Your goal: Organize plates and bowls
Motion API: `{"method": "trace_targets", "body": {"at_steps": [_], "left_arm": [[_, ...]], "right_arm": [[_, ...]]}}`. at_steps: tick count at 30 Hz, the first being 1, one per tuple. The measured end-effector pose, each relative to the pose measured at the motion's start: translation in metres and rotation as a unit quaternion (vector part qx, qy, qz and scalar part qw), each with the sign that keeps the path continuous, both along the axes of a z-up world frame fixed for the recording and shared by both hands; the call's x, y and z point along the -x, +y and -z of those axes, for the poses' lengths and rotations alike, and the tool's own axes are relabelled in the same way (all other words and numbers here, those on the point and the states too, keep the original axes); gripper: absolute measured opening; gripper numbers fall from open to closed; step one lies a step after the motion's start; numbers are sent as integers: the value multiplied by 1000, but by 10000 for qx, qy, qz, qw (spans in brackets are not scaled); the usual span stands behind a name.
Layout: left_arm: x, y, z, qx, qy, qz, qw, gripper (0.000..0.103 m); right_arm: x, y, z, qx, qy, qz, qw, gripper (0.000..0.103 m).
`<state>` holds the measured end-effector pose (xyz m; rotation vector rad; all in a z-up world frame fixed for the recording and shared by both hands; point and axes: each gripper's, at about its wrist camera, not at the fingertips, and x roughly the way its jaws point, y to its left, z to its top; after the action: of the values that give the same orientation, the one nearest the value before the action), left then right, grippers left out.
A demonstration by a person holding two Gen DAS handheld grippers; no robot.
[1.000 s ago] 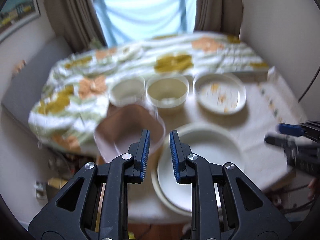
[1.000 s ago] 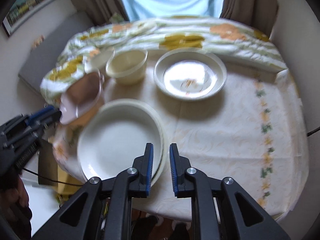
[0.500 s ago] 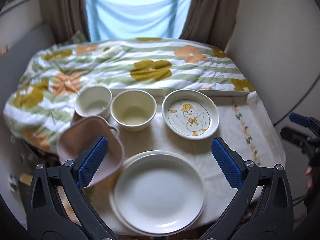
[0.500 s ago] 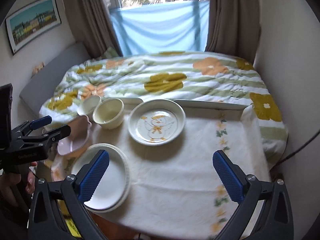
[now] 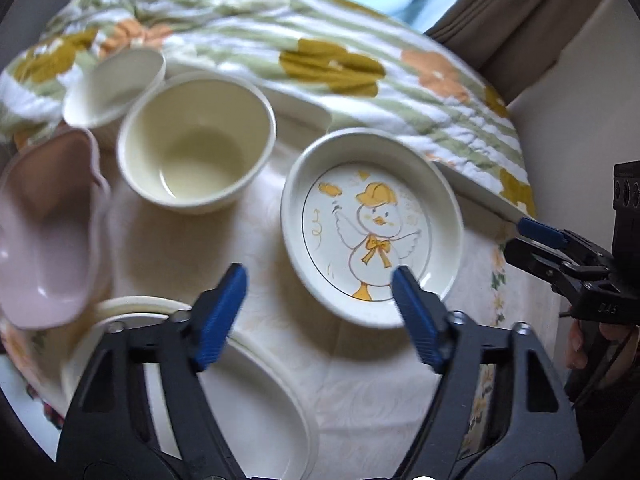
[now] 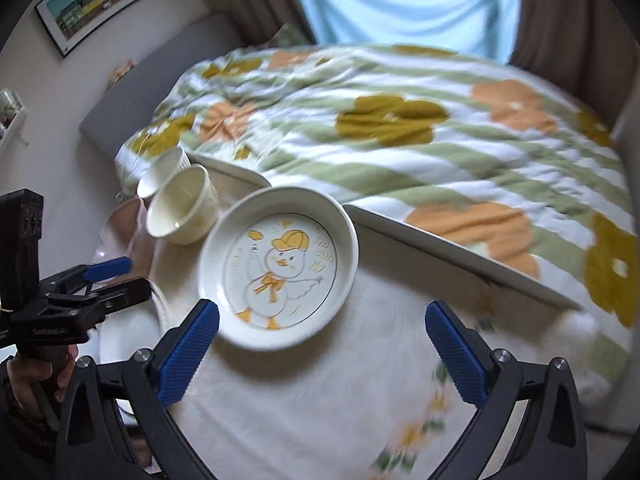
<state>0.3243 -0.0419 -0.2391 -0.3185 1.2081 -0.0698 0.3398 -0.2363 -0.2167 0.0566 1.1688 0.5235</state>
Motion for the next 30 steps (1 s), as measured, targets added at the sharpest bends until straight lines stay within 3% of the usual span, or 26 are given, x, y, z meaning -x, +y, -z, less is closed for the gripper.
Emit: {"method": "trace_targets", "body": {"at_steps": [2,4,7,12,16,19,30], "left_arm": [[-8,-1,19,25,205,-141,9997,57],[-13,-2,34,24,333,-252,9991,53],[-19,-6,50,-32,421,-345,9985,50],[-26,-9,55,-199,373,-450,9981,25],[-30,-8,56,-171,351,-508,9979,18],[-31,-10,56,-238,341,-533,9977,18],[-26,-13,34,-433,137,-400,9982,18]], "right_arm": [[-14,3,20,-34,194,-208,9996,68],[-23,11,37,-10,297,-417,9987,59],[-33,16,52,-39,369,-572,9977,50],[-46,21,65,-140,422,-765,9961,34],[-52,22,70,-186,422,-821,9956,20],[-55,23,73,-132,404,-887,9951,16],[-48,17,63,-330,255,-887,9952,16]]}}
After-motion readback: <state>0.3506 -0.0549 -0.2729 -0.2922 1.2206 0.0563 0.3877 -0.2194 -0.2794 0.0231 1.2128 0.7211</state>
